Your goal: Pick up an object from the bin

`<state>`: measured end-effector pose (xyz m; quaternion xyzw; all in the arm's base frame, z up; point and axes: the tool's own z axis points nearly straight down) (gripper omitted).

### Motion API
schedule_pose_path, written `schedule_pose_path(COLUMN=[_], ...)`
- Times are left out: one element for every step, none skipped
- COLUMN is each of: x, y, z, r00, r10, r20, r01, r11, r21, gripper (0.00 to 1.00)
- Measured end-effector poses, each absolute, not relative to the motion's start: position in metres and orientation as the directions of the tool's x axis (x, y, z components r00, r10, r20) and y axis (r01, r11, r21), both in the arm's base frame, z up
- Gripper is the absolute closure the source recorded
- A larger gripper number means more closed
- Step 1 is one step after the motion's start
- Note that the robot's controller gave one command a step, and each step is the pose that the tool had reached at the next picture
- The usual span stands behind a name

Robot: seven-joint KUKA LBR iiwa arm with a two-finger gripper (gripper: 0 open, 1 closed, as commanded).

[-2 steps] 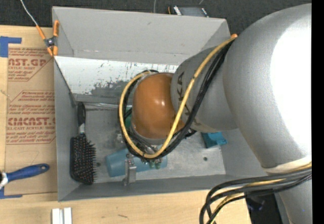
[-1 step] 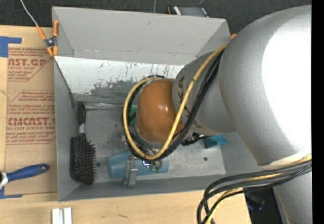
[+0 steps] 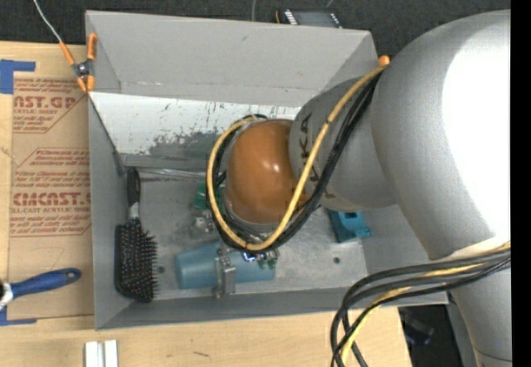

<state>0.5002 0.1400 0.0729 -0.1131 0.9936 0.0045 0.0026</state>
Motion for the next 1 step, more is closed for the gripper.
schedule_pose_path(x=[0.4996], y=[0.1403], z=[0.0726], r00=[-0.975], r10=[-0.224], r20=[-0.004], r01=[-0.224], r11=[0.975], r21=[0.009], gripper=[1.00])
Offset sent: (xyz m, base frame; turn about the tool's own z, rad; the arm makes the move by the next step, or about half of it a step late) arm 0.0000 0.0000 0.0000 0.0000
